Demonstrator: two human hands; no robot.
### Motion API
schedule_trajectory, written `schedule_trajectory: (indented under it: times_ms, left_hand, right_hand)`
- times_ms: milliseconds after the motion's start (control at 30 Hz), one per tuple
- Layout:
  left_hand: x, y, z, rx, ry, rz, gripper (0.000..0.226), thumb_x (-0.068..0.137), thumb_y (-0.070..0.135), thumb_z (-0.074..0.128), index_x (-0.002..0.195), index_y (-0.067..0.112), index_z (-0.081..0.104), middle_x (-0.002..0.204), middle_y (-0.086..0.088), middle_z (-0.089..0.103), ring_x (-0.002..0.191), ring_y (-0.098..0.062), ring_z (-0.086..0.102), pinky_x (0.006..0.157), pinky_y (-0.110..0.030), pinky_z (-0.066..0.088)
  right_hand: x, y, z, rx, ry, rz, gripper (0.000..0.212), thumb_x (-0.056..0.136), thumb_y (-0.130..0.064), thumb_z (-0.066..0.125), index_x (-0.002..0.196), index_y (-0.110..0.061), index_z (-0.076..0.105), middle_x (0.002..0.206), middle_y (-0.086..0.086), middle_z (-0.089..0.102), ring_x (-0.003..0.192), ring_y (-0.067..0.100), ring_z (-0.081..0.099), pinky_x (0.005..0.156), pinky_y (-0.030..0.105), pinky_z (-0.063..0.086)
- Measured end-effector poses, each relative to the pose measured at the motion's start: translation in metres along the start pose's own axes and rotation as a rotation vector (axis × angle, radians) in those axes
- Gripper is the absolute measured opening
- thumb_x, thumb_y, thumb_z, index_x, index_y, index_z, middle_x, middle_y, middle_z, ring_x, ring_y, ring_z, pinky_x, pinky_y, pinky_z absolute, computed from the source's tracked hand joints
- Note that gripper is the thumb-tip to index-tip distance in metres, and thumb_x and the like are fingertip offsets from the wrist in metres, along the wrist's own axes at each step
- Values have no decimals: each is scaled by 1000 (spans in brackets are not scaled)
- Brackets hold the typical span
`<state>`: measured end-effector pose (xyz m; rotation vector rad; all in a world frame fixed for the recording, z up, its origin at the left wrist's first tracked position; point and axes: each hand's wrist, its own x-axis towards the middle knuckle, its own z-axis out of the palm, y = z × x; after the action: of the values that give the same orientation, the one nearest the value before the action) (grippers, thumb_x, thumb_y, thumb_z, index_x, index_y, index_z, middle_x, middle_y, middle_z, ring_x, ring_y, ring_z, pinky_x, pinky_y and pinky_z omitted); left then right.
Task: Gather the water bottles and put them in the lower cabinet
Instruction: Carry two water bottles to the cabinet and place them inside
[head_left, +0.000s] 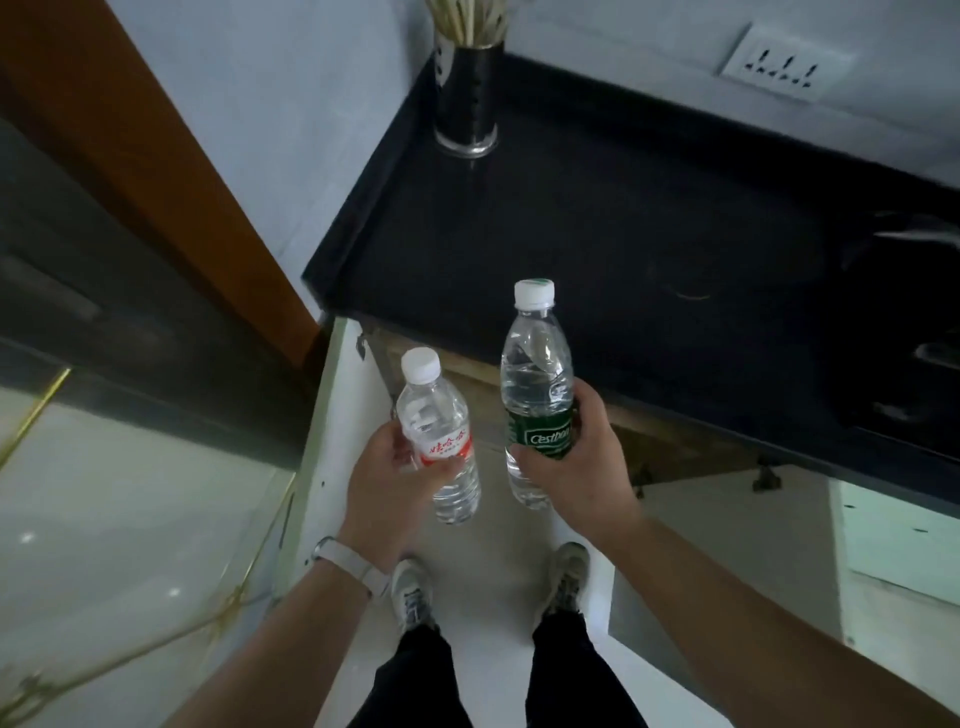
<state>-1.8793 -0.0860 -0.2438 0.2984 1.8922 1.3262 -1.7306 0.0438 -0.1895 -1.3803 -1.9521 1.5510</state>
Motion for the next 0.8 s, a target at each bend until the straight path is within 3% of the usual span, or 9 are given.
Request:
schedule_trajectory:
  times_ms: [133,233,300,400,500,667,800]
  left_hand:
    - [12,-22,6,-34,76,-69,64,56,35,93,115,31,69,109,12,76,105,-14,70,99,-47,55]
    - [22,-42,11,-37,135,-86,69,48,45,91,113,31,69,108,11,76,105,-17,71,97,-48,56]
    - [29,-59,15,-39,178,-94,69,47,45,90,111,31,70,106,11,76,103,-17,71,95,-49,57]
    - [47,-91,25,-67,232,-85,65,50,35,92,110,27,70,104,8,77,100,-18,72,94,-51,57]
    - [75,-134,40,-144,248,-65,54,62,11,92,110,17,70,104,0,77,101,-24,72,95,-54,56]
    - [146,-212,65,-163,258,10,57,50,30,90,104,24,71,102,0,78,99,-23,73,95,-53,56]
    - [211,-265,84,-190,240,86,48,63,7,93,102,26,71,97,7,78,94,-12,73,91,-44,58]
  right_hand:
    - [22,28,14,-15,-72,9,65,72,-12,83,106,-50,43,109,-13,61,89,-11,61,63,6,48]
    - [34,53,25,-33,-137,24,67,72,-15,83,117,-43,42,112,-8,61,84,-7,63,59,11,51]
    - [41,74,32,-69,-153,18,72,69,-22,83,118,-48,39,115,-11,60,92,-1,64,71,19,54]
    - [56,114,44,-76,-203,13,75,67,-26,84,123,-47,39,119,-12,58,101,2,62,81,27,56]
    - [78,160,58,-95,-211,-25,75,67,-27,84,124,-45,39,117,-13,58,101,0,61,79,22,54]
    - [130,242,86,-13,-184,-102,71,72,0,82,117,-40,44,109,-8,63,87,-7,64,62,11,50]
    - [179,299,112,25,-168,-160,70,72,5,81,110,-43,47,102,-15,65,86,-11,65,64,8,48]
